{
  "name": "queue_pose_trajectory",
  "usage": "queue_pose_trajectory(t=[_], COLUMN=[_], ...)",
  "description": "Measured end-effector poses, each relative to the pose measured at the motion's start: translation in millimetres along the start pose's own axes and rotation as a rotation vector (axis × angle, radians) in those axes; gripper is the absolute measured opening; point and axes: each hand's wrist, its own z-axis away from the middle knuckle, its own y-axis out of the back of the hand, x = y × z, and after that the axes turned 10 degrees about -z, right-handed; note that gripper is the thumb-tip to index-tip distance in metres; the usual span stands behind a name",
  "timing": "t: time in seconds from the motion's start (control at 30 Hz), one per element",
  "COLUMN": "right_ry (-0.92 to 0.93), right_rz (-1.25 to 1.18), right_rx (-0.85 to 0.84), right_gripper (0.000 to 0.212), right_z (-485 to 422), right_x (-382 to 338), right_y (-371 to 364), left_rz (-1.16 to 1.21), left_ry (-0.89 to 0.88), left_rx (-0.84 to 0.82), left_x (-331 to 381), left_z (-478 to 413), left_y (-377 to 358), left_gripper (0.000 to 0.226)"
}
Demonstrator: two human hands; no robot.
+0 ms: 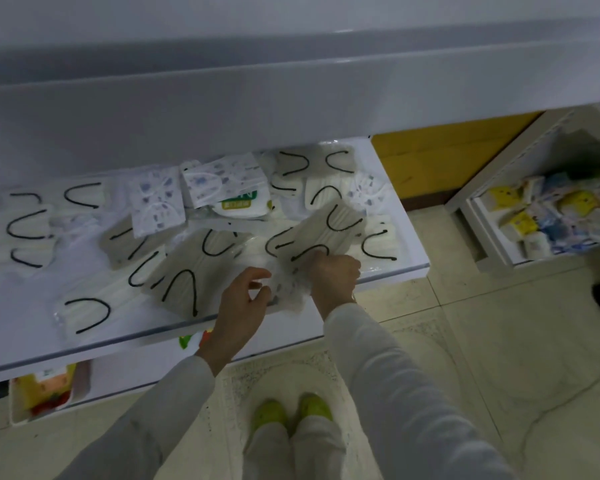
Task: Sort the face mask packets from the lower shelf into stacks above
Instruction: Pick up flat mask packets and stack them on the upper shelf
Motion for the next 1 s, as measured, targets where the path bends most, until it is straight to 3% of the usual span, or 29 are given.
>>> queue_pose_trajectory(t=[0.1,0.33,0.5,0.6,0.7,0.83,0.9,1.0], right_ry=[0.052,0.139,0.264,0.255,0.185,0.196,0.236,0.291], right_rz=[0.115,0.160,-0.020,-0.134,-0.268,-0.127,-0.010,0.079], right_rx=[0.089,0.010,-0.070,-0.270,-0.592,-0.870,-0.923,-0.915], right_gripper=[0.043,0.030,0.012,0.020,0.036,0.055,0.054,0.029], right_z=[0,-11,-2,6,17,27,32,47], right_x=[-4,-11,-23,-22,-19,-12,-9,-5], right_y=[-12,-13,3,19,38,47,44,35], left_rz=[0.016,0.025,0.030,0.092,0.222,0.579,0.589,0.583], left_ry=[-0.002,0.009,-0.002,0.031,0.103,0.160,0.173,0.318], left_rx=[0.006,0.007,0.033,0.037,-0.045,-0.246,-0.183,-0.006], left_x=[-7,-14,-7,6,24,33,27,19], left_z=[0,-8,-17,-22,-19,-7,-3,3], left_y=[7,20,22,23,29,30,25,21], left_gripper=[0.022,0.022,0.020,0.015,0.016,0.022,0.017,0.015])
